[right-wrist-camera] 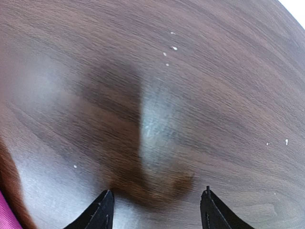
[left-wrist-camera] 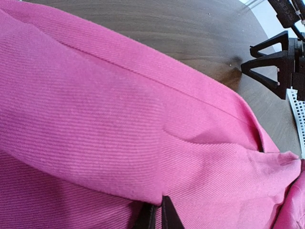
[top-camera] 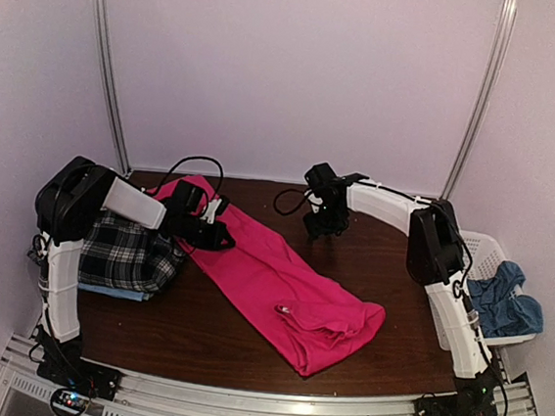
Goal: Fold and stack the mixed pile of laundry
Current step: Adjust the 2/3-rectangle-folded trousers at the center of the board.
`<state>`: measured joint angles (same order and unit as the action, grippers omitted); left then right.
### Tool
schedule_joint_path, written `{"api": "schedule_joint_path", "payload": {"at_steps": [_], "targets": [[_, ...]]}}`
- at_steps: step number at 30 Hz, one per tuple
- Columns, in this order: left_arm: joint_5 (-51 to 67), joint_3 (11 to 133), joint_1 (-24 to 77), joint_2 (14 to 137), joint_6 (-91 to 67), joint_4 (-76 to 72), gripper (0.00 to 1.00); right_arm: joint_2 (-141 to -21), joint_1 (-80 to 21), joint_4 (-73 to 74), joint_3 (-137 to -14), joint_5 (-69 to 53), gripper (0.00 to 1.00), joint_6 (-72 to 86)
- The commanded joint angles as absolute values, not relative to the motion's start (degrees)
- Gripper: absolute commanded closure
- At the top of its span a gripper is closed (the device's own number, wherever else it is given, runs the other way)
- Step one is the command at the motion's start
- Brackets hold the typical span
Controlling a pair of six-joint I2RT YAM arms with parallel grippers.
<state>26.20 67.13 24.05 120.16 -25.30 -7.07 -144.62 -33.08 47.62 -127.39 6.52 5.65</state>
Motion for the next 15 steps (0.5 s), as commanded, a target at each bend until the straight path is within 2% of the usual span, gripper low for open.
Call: {"api": "schedule_joint_path", "payload": {"at_steps": [1, 3, 6, 15], "targets": [[22.2, 66.9, 22.6, 123.7, -25.6, -1.6, 0.92, -141.9, -32.2, 50.6, -128.8, 2.5, 0.39, 4.3], [22.3, 67.4, 22.6, 123.9, -25.6, -1.2, 0.91, -140.0, -32.2, 48.5, -128.6, -5.1, 0.38, 6.4], [22.1, 67.9, 22.6, 124.3, -25.5, -0.9, 0.91, -140.0, -33.6, 48.4, -130.9, -13.3, 0.3, 10.5], [22.3, 68.4, 22.6, 124.5, -25.9, -1.2, 0.9, -143.6, -39.7, 50.8, -134.0, -9.5, 0.21, 11.7]]}}
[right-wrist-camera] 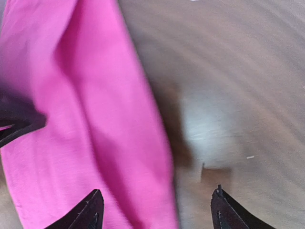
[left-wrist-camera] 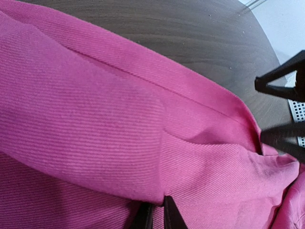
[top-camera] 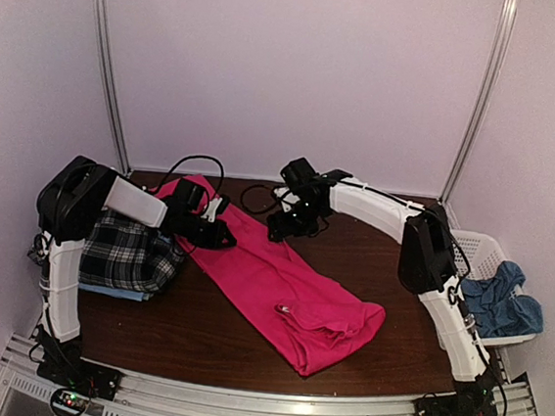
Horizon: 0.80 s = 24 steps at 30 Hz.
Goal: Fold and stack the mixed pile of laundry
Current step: Adjust the 2/3-rectangle-folded trousers at the center of the board.
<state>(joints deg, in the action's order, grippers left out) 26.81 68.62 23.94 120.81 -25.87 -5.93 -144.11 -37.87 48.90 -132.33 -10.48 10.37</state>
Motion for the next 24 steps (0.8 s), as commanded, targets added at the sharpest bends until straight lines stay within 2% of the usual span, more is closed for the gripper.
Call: {"api": "schedule_joint_path", "payload": {"at_steps": [1, 6, 12, 19, 24], "targets": [[22.2, 68.4, 22.6, 124.5, -25.9, -1.1, 0.9, -144.3, -39.9, 51.4, -134.5, -8.6, 0.21, 11.5], [21.9, 68.5, 22.6, 124.6, -26.0, -0.9, 0.9, -148.3, -41.3, 58.1, -137.2, -2.0, 0.21, 7.3], [21.8, 68.3, 22.6, 124.6, -26.5, -1.4, 0.9, -142.7, -41.1, 56.7, -126.5, 3.9, 0.24, 8.0], [20.7, 68.6, 21.8, 124.8, -27.1, -0.8, 0.9, -141.8, -40.8, 60.5, -124.7, 6.6, 0.26, 7.9], [20.1, 68.6, 21.4, 124.8, -26.9, -0.4, 0.9, -136.8, -40.4, 61.3, -116.7, 7.9, 0.27, 7.6]]}}
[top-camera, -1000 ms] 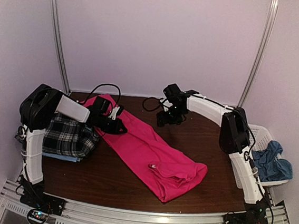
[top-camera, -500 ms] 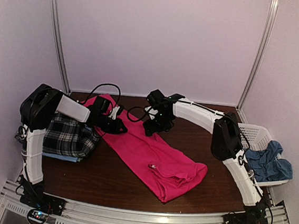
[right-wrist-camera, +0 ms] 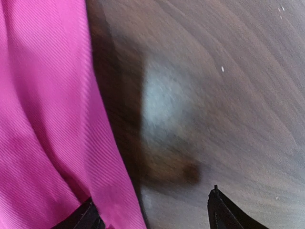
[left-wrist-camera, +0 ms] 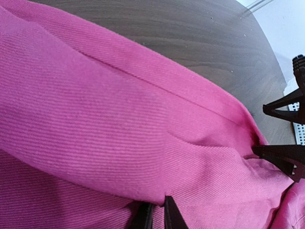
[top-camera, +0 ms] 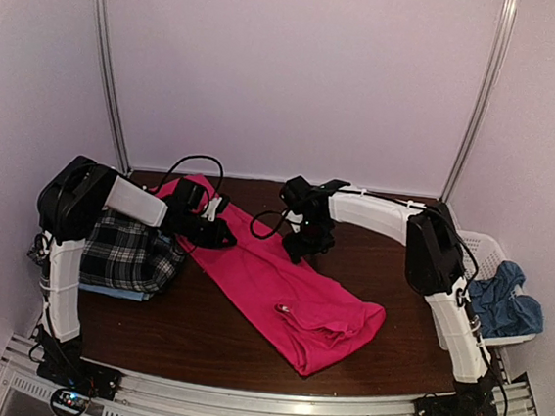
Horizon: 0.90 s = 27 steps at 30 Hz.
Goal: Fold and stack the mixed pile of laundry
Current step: Adjust the 2/3-rectangle-folded trousers at the center of the board.
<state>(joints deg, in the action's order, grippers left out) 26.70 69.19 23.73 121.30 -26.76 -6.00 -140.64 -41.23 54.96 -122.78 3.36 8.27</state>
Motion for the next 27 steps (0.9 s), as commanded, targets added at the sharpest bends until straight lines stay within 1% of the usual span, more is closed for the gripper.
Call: {"api": "schedule_joint_path", "payload": {"at_steps": [1, 5, 9, 11, 13, 17, 18, 20, 21, 23, 25, 27], "targets": [[19.9, 68.6, 21.4, 124.8, -26.9, -0.4, 0.9, -135.9, -40.1, 61.6, -115.0, 8.0, 0.27, 7.7], [19.4, 68.4, 21.2, 124.8, -26.9, -0.4, 0.9, -132.9, -37.7, 61.6, -108.7, 9.1, 0.28, 8.8], [19.7, 68.0, 21.2, 124.9, -26.9, -0.4, 0.9, -130.8, -33.9, 60.2, -106.4, 10.3, 0.29, 9.8], [20.0, 68.0, 21.2, 125.0, -26.9, -0.4, 0.89, -131.2, -32.0, 59.7, -107.5, 11.0, 0.29, 10.1], [20.8, 68.1, 21.2, 125.0, -26.7, -0.7, 0.87, -132.5, -30.3, 60.3, -110.6, 10.6, 0.29, 10.9], [21.2, 69.1, 21.2, 125.3, -26.4, -0.4, 0.83, -133.3, -28.7, 59.5, -116.7, 6.5, 0.29, 11.8], [21.6, 69.5, 21.2, 125.4, -26.4, -0.4, 0.8, -133.1, -28.4, 59.3, -117.7, 5.2, 0.29, 11.9], [24.0, 70.3, 21.2, 124.9, -26.5, -0.7, 0.72, -132.1, -28.3, 58.7, -119.2, 0.7, 0.3, 11.6], [26.0, 70.1, 21.2, 124.1, -26.5, -3.1, 0.68, -130.9, -28.3, 57.1, -118.7, -4.7, 0.32, 10.7], [30.0, 69.0, 21.2, 122.1, -26.8, -7.9, 0.6, -127.7, -28.6, 51.4, -115.8, -14.7, 0.39, 10.0], [33.5, 69.4, 21.2, 121.1, -26.7, -10.3, 0.56, -124.9, -29.4, 45.7, -112.0, -23.5, 0.43, 10.0], [35.8, 71.5, 21.2, 120.7, -26.7, -9.8, 0.54, -124.8, -30.4, 43.4, -111.8, -29.6, 0.49, 10.4]]}}
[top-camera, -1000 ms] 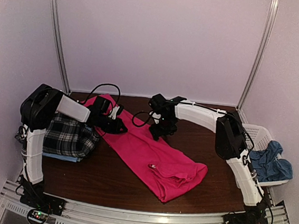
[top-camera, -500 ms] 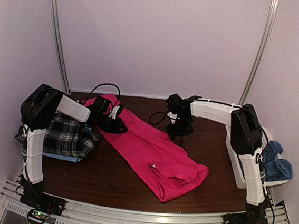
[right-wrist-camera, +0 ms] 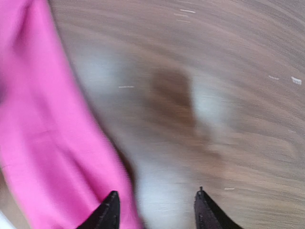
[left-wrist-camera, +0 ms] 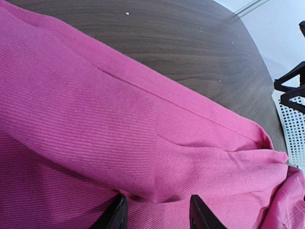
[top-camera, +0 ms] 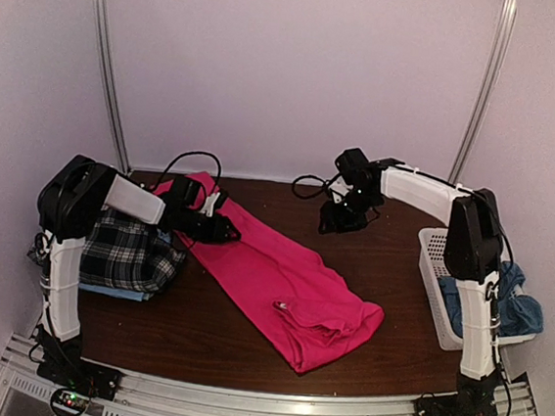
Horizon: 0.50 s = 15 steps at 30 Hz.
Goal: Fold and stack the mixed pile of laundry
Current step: Adjust the 2/3-rectangle-folded trousers at the center of the board.
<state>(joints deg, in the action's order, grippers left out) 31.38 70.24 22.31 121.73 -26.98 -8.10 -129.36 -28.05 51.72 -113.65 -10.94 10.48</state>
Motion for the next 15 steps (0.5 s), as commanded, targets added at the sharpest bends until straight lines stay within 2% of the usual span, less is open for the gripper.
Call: {"api": "schedule_joint_path", "payload": {"at_steps": [1, 4, 6, 15], "targets": [[37.2, 72.0, 21.2, 120.5, -27.1, -10.3, 0.53, -125.6, -30.9, 43.4, -112.4, -32.1, 0.52, 10.4], [38.7, 72.3, 21.0, 119.5, -29.9, -12.8, 0.53, -129.8, -32.6, 47.1, -116.6, -35.8, 0.64, 8.5], [38.5, 72.8, 20.5, 119.0, -31.2, -13.2, 0.53, -132.1, -33.8, 50.3, -118.7, -34.7, 0.69, 6.6], [33.7, 73.5, 17.2, 117.6, -31.2, -9.2, 0.53, -134.6, -34.5, 57.3, -116.8, -27.4, 0.71, 1.8]]}}
